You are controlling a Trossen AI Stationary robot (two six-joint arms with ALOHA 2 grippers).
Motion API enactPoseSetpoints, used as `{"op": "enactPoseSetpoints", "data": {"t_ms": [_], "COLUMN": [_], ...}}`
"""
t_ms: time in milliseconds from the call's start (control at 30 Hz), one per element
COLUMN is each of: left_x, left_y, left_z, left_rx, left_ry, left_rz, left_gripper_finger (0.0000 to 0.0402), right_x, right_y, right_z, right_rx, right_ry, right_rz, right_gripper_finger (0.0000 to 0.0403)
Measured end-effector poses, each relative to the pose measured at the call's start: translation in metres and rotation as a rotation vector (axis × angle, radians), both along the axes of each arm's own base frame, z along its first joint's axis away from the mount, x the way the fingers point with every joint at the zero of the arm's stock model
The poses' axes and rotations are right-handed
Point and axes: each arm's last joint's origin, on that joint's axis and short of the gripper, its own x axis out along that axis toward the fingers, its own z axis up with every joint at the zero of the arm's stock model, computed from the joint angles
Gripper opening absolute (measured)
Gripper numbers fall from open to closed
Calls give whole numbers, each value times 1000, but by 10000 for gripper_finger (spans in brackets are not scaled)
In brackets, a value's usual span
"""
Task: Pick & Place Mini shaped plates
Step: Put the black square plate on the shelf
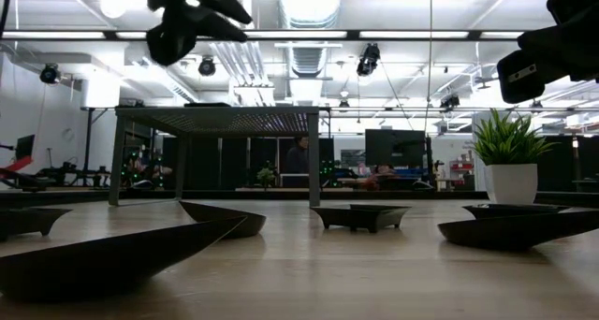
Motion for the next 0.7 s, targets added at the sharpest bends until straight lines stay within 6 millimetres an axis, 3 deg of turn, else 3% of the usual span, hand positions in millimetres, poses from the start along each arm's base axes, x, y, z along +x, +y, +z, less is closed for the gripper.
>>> {"op": "enactPoseSetpoints", "data": {"t_ms": [333,700], "left_x": [-14,-1], "left_y": [-12,-34], "left_z": [-54,-84], "left_rx": [-171,-198], "left_ry": [-76,-59], "left_rz": [7,-24], "left_gripper_finger": [94,94], "right_x": [0,0], "right_y": [0,0], "right_z": [0,0], "right_rx": [0,0], "right_ry": [0,0], "right_rz": [0,0], "right_gripper_finger": [8,8]}}
